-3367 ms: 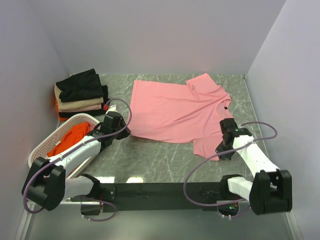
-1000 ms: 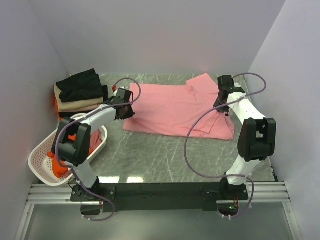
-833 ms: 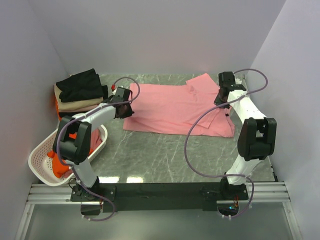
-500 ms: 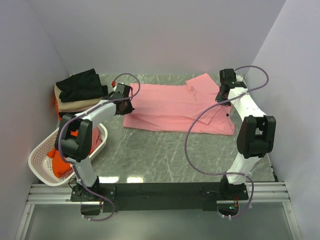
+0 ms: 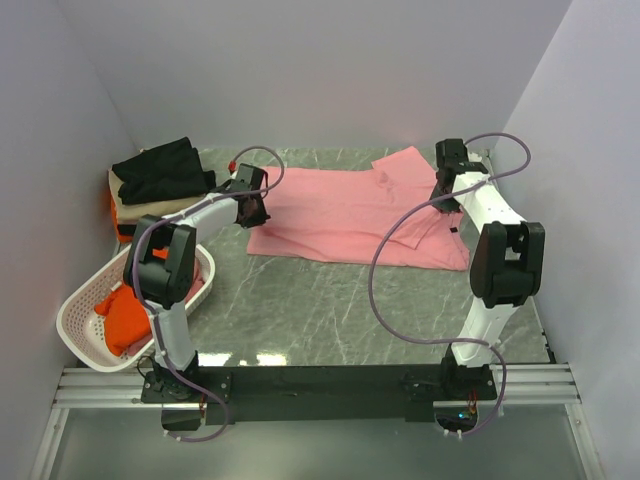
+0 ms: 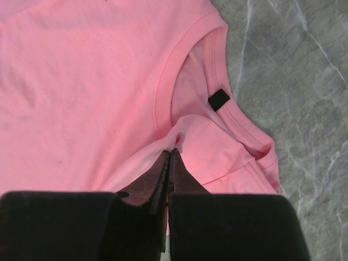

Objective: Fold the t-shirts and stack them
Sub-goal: Fold the tshirt

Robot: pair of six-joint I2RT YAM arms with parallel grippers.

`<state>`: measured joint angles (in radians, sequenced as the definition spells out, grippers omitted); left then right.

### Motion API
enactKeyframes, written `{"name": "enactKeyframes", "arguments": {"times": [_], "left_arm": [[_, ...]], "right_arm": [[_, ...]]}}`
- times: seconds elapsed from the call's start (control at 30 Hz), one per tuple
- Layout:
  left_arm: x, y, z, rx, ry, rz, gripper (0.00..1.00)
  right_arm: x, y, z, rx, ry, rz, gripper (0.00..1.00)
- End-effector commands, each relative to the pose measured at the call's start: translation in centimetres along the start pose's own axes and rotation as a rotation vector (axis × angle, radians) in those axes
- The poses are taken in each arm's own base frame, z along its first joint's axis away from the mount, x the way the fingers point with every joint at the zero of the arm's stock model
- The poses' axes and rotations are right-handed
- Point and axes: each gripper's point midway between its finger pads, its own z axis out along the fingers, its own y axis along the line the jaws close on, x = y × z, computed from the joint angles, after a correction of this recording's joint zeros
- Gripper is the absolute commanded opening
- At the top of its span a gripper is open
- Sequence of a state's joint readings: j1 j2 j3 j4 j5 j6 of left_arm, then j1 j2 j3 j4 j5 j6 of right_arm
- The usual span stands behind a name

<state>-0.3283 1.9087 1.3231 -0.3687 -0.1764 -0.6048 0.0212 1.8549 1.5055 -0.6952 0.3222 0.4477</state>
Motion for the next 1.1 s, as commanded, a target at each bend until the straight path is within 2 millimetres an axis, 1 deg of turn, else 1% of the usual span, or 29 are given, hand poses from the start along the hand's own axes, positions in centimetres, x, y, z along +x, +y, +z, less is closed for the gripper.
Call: {"name": "enactKeyframes", "arguments": {"times": [0.0,0.07,0.1,0.13,0.17,0.2,0.23,0.27,0.3,0.33,0.37,0.43,0.47,0.5,0.53,0.57,0.63,0.67,0.7,0.73,0.8,0.83,0.87,0.9,0.93,1.07], "left_arm": [[-1.9,-0.6,-0.2,0.024,-0.037,0.003,0.07],[-2.1,-0.5,-0.1,0.018,-0.044,-0.004,0.19],[-2.3,-0.5,-0.2,0.015,-0.049,-0.004,0.37],[-2.8,-0.5,-0.4,0.009,-0.065,-0.005,0.45],[-3.2,-0.5,-0.7,0.007,-0.077,-0.006,0.55],[-4.2,-0.7,-1.1,0.006,-0.101,-0.010,0.72],[-4.5,-0.7,-1.4,0.001,-0.108,-0.011,0.77],[-5.4,-0.8,-2.2,-0.002,-0.136,-0.015,0.80],[-6.0,-1.1,-2.8,0.004,-0.158,-0.019,0.85],[-6.4,-1.4,-3.3,0.007,-0.176,-0.019,0.87],[-7.1,-2.2,-4.6,0.022,-0.216,-0.015,0.89],[-7.0,-3.4,-5.5,0.036,-0.244,0.001,0.93],[-6.4,-5.2,-6.5,0.068,-0.257,0.026,0.94],[-6.0,-6.0,-6.8,0.076,-0.267,0.044,0.97],[-5.2,-6.9,-7.1,0.092,-0.267,0.059,0.97],[-4.0,-8.9,-7.6,0.136,-0.266,0.084,0.97],[-1.9,-11.0,-7.7,0.206,-0.233,0.091,0.97],[-0.3,-12.6,-7.8,0.245,-0.212,0.108,0.97],[0.6,-13.5,-7.7,0.275,-0.206,0.100,0.97],[2.1,-15.0,-8.1,0.318,-0.183,0.116,0.98],[3.8,-16.4,-7.6,0.354,-0.157,0.124,0.98],[5.1,-17.5,-7.9,0.379,-0.140,0.142,0.98],[6.1,-18.0,-7.3,0.383,-0.121,0.149,0.98],[6.7,-18.5,-7.3,0.395,-0.114,0.154,0.98],[7.7,-19.3,-7.2,0.410,-0.101,0.166,0.98],[9.5,-20.5,-6.8,0.445,-0.072,0.161,0.98]], "right_arm": [[-2.0,-0.3,-0.1,0.018,-0.045,0.008,0.00],[-2.2,-0.2,0.1,0.017,-0.047,0.004,0.00],[-2.2,0.1,0.4,0.012,-0.044,0.000,0.00],[-2.8,0.2,0.2,0.009,-0.055,-0.004,0.00],[-2.9,0.2,0.2,0.009,-0.051,-0.010,0.08],[-3.1,0.2,0.2,0.011,-0.050,-0.015,0.14],[-3.4,0.3,0.0,0.011,-0.055,-0.020,0.21],[-4.0,0.4,-0.4,0.004,-0.064,-0.019,0.33],[-4.6,0.3,-1.3,-0.006,-0.086,-0.011,0.38],[-5.0,0.3,-1.8,-0.010,-0.100,-0.006,0.42],[-5.5,0.0,-2.9,-0.017,-0.132,0.006,0.47],[-5.8,-0.4,-3.9,-0.012,-0.165,0.010,0.51],[-5.7,-0.6,-4.8,-0.020,-0.183,0.008,0.54],[-5.4,-0.6,-5.3,-0.026,-0.187,0.003,0.56],[-4.9,-0.6,-5.5,-0.032,-0.184,-0.003,0.56],[-3.7,-0.3,-5.8,-0.064,-0.169,-0.017,0.56],[-1.4,1.4,-6.2,-0.132,-0.135,-0.058,0.56],[0.9,2.1,-5.7,-0.176,-0.085,-0.083,0.54],[2.6,3.2,-5.8,-0.209,-0.056,-0.114,0.54],[4.8,3.4,-5.1,-0.216,-0.007,-0.131,0.54],[7.1,4.8,-4.9,-0.287,0.049,-0.153,0.52],[8.9,4.9,-4.4,-0.299,0.086,-0.157,0.52],[9.0,5.2,-4.3,-0.321,0.082,-0.150,0.52],[9.8,5.5,-4.2,-0.343,0.099,-0.150,0.52],[10.4,5.3,-3.9,-0.338,0.111,-0.150,0.52],[11.3,5.1,-2.7,-0.322,0.131,-0.158,0.52]]}}
